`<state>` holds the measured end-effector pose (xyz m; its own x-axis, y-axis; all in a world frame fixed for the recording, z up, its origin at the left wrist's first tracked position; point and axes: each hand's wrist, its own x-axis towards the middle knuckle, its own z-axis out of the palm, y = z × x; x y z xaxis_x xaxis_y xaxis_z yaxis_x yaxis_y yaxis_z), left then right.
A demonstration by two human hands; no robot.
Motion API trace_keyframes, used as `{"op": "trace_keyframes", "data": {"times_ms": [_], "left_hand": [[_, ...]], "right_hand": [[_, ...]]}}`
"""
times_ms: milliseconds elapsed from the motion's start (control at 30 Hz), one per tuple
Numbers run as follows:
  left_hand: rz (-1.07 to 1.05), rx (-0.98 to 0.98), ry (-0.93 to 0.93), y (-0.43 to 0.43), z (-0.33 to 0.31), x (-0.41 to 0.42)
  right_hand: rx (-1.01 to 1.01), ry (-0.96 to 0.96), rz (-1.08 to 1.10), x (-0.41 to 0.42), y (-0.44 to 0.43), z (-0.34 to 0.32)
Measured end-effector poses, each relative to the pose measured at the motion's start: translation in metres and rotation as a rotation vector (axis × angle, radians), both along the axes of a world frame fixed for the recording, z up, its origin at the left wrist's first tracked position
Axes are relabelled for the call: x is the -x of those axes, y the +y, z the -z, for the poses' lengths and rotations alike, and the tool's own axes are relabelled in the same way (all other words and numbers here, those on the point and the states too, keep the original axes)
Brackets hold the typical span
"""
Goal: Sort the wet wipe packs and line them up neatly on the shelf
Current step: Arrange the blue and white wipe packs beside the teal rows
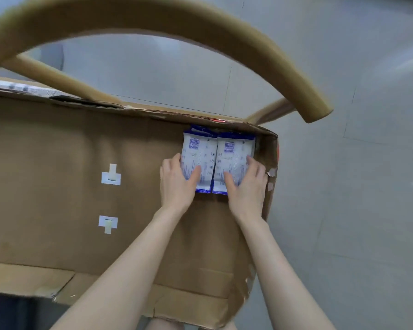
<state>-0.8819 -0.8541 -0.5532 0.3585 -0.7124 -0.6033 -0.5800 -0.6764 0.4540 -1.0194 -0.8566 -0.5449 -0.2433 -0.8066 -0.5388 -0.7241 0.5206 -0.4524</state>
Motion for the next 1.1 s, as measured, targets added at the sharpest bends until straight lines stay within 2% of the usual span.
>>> {"op": "trace_keyframes", "data": {"times_ms": [167, 267, 367, 533, 867, 1100], "left_hand": [[-0.095, 0.110, -0.034, 0.005, 0.016, 0.004], [-0.151, 0.139, 0.010, 0.007, 0.015, 0.004], [-0.226, 0.128, 0.124, 0.004, 0.009, 0.002], [-0.377, 0.090, 0.355, 0.005, -0.012, -0.003], [-0.506, 0.171, 0.732, 0.068, -0.120, -0.002], [-0.668, 0.252, 0.879, 0.124, -0.209, -0.012]], "right_hand": [[0.086, 0.068, 0.039, -0.007, 0.002, 0.017], [0.087, 0.036, 0.068, -0.007, -0.001, 0.017], [0.046, -0.093, 0.130, -0.005, -0.004, 0.015], [-0.016, -0.418, 0.262, -0.006, 0.000, -0.008], [-0.106, -0.833, 0.216, -0.015, 0.036, -0.108], [-0.206, -0.862, 0.082, -0.039, 0.081, -0.186]]}}
